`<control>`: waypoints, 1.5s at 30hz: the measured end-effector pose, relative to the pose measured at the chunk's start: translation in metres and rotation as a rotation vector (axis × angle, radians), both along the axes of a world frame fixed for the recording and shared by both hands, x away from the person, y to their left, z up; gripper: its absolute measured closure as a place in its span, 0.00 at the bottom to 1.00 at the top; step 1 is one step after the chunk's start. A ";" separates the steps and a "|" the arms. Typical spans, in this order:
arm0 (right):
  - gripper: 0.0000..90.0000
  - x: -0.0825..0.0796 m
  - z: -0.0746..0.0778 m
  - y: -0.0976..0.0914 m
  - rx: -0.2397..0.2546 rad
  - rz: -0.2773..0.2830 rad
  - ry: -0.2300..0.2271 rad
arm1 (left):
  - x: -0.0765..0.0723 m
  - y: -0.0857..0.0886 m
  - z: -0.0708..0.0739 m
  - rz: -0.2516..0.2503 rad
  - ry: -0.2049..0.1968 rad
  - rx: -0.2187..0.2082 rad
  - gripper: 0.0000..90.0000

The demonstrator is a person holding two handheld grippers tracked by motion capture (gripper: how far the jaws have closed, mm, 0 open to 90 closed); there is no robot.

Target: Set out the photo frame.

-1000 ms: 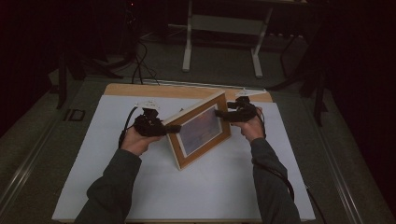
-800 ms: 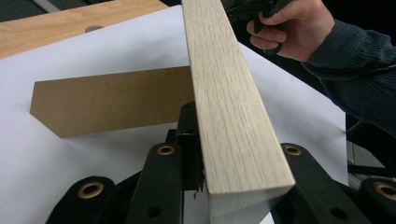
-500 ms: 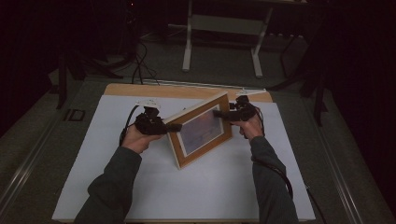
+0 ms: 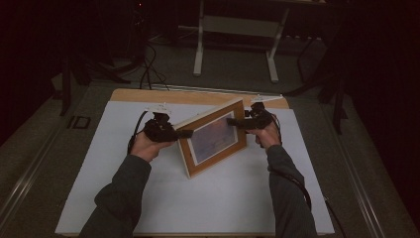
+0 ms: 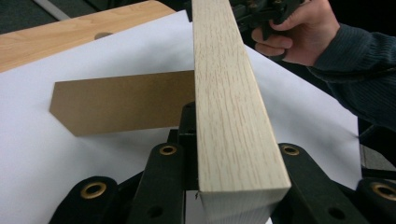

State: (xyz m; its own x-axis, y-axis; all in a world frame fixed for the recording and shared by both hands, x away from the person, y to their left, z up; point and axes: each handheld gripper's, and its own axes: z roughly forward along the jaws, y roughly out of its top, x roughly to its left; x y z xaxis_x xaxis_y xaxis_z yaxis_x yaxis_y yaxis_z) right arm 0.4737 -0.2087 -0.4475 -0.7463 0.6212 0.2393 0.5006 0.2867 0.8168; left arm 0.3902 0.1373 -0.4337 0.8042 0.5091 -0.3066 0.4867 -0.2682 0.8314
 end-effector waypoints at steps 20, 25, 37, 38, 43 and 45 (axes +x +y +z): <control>0.48 -0.011 -0.002 -0.024 0.009 -0.012 -0.022 | 0.006 -0.003 -0.001 0.015 -0.005 -0.003 0.86; 0.53 -0.015 -0.004 -0.031 0.033 -0.021 -0.024 | 0.007 -0.003 -0.002 0.012 -0.005 -0.010 0.85; 0.67 -0.021 -0.006 -0.039 0.050 -0.036 -0.025 | 0.001 0.001 0.000 0.078 -0.023 -0.011 0.72; 0.67 -0.021 -0.006 -0.041 0.051 -0.039 -0.027 | -0.001 0.004 0.001 0.093 -0.026 -0.008 0.70; 0.68 -0.024 -0.005 -0.039 0.029 -0.048 -0.038 | -0.012 0.013 0.004 0.143 -0.039 -0.011 0.66; 0.68 -0.024 -0.004 -0.039 0.025 -0.051 -0.041 | -0.021 0.020 0.006 0.176 -0.050 -0.007 0.67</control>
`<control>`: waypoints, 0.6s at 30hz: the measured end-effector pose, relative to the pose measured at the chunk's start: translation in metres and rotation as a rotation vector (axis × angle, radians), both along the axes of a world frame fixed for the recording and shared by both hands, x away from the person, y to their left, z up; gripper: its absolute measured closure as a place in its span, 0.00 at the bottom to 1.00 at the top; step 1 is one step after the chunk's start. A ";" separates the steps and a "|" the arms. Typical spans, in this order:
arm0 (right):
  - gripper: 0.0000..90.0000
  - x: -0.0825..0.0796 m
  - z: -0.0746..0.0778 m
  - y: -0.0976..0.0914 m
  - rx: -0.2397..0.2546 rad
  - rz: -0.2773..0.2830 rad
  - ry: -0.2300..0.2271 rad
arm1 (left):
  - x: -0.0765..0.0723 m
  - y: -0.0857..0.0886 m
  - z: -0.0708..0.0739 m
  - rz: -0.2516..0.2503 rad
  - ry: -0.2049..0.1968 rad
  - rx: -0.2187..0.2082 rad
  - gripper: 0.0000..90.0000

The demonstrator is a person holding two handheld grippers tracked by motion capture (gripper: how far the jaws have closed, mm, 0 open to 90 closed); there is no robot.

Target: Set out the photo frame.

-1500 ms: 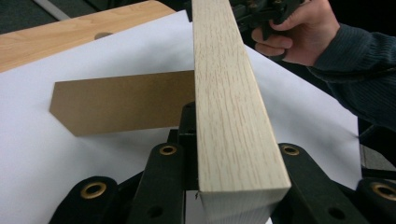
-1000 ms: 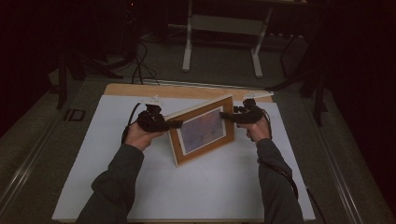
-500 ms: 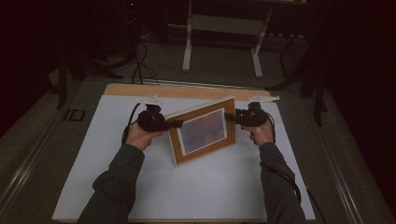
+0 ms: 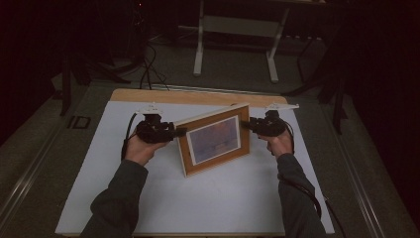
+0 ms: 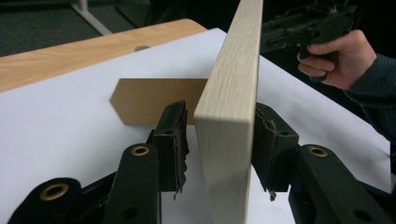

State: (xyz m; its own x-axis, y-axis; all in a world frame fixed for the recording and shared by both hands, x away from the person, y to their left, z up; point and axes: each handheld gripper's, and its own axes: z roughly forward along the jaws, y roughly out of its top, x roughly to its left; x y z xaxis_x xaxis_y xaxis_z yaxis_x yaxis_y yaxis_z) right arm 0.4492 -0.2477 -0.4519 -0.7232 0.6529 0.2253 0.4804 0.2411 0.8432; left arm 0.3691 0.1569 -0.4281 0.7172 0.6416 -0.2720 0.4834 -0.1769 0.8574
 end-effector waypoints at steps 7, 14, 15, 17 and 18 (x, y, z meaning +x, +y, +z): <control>0.68 -0.002 0.000 0.001 -0.006 -0.013 -0.004 | -0.009 -0.001 0.002 0.025 -0.036 0.040 0.76; 0.68 -0.008 0.002 -0.001 -0.021 -0.028 -0.010 | -0.006 -0.003 0.003 0.052 -0.032 0.043 0.77; 0.68 -0.009 0.002 -0.001 -0.023 -0.031 -0.010 | -0.005 -0.003 0.003 0.052 -0.032 0.043 0.77; 0.68 -0.011 0.003 -0.001 -0.029 -0.041 -0.011 | -0.003 -0.003 0.004 0.055 -0.030 0.042 0.77; 0.69 -0.012 0.003 -0.001 -0.036 -0.044 -0.013 | -0.002 -0.003 0.003 0.055 -0.026 0.037 0.77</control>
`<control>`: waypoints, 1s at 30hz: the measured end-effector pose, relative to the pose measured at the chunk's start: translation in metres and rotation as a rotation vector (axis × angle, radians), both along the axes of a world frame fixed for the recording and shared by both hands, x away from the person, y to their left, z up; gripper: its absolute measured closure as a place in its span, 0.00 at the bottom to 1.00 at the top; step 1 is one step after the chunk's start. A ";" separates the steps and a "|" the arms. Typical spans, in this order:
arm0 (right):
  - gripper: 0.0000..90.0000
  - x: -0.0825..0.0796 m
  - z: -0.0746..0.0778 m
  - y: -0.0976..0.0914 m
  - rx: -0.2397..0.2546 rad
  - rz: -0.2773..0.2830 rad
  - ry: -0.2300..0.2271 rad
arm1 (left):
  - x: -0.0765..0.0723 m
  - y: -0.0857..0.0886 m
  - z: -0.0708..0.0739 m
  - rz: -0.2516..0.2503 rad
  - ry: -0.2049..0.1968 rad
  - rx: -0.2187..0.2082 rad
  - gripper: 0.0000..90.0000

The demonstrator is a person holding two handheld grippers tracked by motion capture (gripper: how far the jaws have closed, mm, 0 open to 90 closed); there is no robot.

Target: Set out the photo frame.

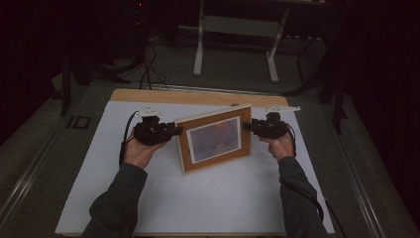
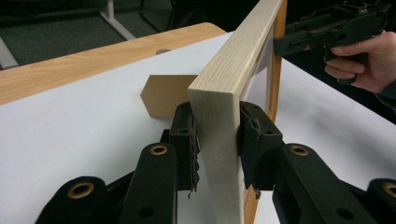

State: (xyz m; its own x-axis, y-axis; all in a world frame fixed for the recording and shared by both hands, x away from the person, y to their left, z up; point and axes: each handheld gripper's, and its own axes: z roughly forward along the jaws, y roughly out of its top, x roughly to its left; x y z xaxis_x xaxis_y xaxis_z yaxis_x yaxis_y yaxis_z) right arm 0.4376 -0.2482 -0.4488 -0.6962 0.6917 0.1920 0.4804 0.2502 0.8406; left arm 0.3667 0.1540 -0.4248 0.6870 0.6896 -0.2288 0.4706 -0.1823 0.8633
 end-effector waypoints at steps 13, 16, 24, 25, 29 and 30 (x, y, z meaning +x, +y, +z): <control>0.69 -0.022 0.001 0.003 -0.038 -0.084 -0.012 | 0.014 0.000 -0.001 -0.002 0.000 -0.013 0.76; 0.69 -0.027 0.001 0.004 -0.040 -0.108 -0.013 | 0.016 0.000 -0.001 -0.004 -0.008 -0.008 0.75; 0.69 -0.043 0.001 0.004 -0.040 -0.151 -0.007 | 0.022 -0.001 -0.004 -0.013 -0.019 -0.022 0.73; 0.69 -0.044 0.001 0.003 -0.040 -0.151 -0.006 | 0.023 -0.001 -0.004 -0.014 -0.020 -0.022 0.73; 0.69 -0.050 0.001 0.002 -0.038 -0.152 -0.002 | 0.025 -0.001 -0.005 -0.014 -0.018 -0.025 0.72; 0.69 -0.051 0.001 0.002 -0.038 -0.147 -0.003 | 0.026 0.000 -0.005 -0.015 -0.018 -0.026 0.72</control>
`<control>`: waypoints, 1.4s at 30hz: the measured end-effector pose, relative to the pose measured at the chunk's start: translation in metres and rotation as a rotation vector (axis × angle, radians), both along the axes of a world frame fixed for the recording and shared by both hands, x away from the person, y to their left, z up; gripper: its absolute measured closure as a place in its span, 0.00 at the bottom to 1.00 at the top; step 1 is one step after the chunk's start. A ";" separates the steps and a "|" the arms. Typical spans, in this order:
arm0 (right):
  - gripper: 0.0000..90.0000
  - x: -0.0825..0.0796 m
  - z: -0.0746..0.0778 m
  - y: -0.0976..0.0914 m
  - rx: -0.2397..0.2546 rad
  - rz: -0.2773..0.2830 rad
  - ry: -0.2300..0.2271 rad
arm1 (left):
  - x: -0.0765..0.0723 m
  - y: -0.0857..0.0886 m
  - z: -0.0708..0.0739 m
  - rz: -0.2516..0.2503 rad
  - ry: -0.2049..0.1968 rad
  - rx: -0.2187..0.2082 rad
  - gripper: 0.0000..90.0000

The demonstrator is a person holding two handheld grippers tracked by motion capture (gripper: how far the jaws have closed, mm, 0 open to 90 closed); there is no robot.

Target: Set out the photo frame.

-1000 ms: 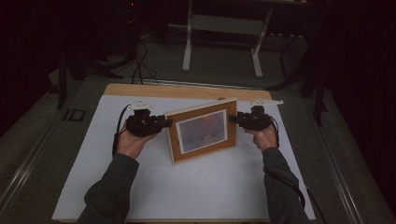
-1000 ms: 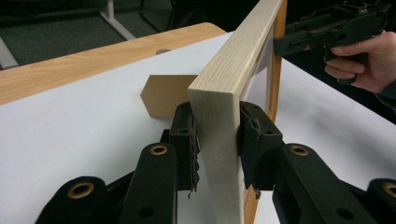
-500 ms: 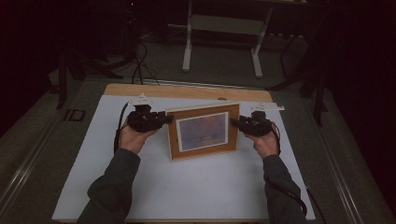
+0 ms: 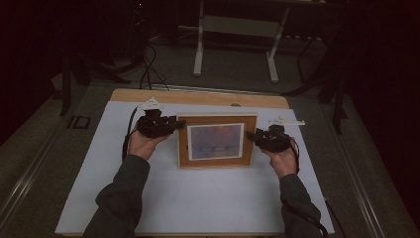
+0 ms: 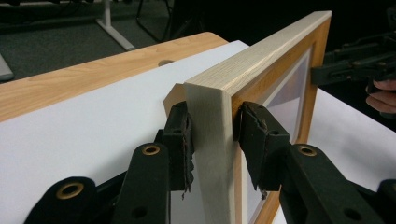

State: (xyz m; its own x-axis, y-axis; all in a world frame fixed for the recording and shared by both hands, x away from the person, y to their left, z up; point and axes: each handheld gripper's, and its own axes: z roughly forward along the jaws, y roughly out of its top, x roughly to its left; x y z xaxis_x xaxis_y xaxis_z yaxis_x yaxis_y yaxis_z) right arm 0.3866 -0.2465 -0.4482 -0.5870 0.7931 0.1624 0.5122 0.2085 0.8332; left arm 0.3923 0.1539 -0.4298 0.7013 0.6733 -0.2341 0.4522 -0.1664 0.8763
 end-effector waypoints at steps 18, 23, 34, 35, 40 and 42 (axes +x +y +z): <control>0.87 -0.008 -0.003 -0.005 -0.042 0.016 -0.003 | 0.001 0.008 0.001 0.004 0.033 -0.030 0.73; 0.84 -0.012 -0.001 -0.007 -0.032 0.034 -0.013 | 0.002 0.008 0.001 -0.001 0.034 -0.033 0.73; 0.72 -0.017 0.001 -0.017 -0.019 0.028 -0.015 | 0.002 0.008 -0.001 -0.013 0.057 -0.035 0.62; 0.71 -0.017 0.000 -0.018 -0.020 0.027 -0.012 | 0.001 0.009 -0.001 -0.014 0.058 -0.040 0.61; 0.67 -0.018 -0.006 -0.021 -0.019 0.031 0.000 | -0.006 0.017 0.003 -0.002 0.049 -0.045 0.57; 0.65 -0.019 -0.009 -0.022 -0.022 0.032 0.007 | -0.009 0.021 0.005 0.009 0.045 -0.048 0.56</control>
